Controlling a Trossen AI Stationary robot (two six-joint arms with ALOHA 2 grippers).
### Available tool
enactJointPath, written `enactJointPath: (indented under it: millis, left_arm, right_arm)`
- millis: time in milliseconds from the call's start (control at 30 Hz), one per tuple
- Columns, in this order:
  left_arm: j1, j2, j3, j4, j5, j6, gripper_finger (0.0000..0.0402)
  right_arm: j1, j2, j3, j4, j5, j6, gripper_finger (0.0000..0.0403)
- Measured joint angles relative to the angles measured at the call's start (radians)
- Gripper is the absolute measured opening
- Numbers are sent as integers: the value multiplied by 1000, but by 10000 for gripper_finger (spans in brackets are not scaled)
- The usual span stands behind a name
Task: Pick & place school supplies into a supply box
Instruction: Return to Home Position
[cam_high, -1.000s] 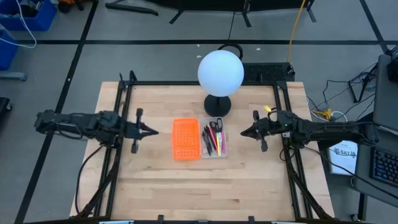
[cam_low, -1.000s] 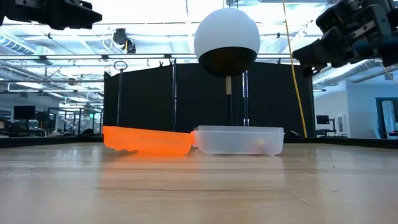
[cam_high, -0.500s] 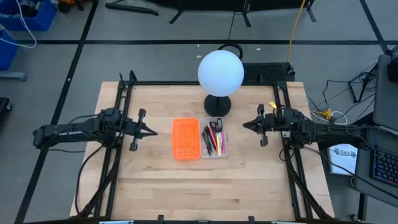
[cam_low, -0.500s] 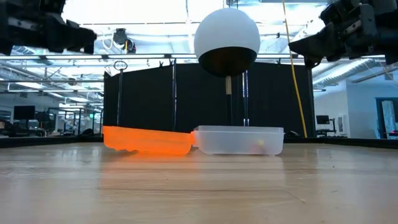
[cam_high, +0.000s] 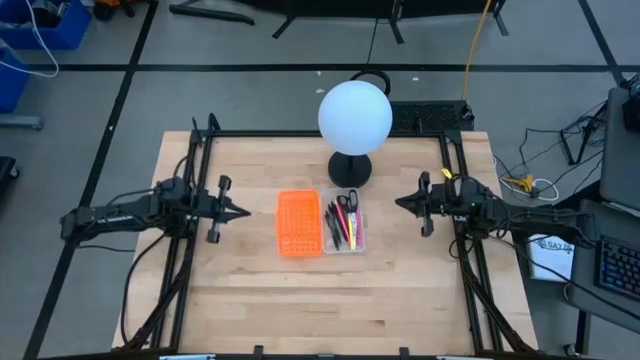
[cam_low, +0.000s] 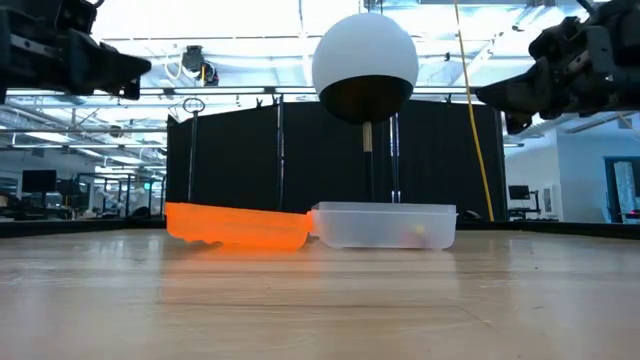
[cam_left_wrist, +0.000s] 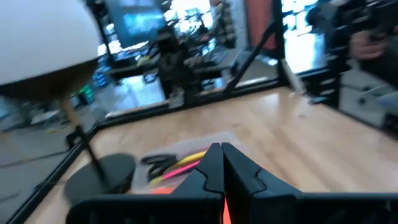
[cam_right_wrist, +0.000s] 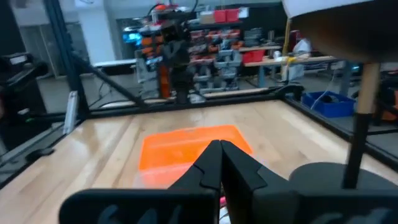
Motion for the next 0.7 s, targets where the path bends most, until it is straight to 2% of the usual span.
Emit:
enactJointPath:
  millis: [100, 267, 400, 500, 700]
  left_arm:
    - [-33, -13, 0, -26, -95, 20, 1]
    - [-68, -22, -3, -77, -169, 71, 0]
    - [-73, -22, -58, -15, -178, 70, 0]
    - [-73, -22, -116, 61, -181, 62, 0]
    - [-73, -14, -116, 77, -184, 40, 0]
  right_arm:
    - [27, -10, -11, -27, 46, -17, 0]
    - [65, -19, -12, -74, 65, -65, 0]
    - [69, -27, -14, -88, 116, -77, 0]
    - [69, -27, -24, -74, 115, -90, 0]
    - [69, -26, -47, -9, 115, -83, 0]
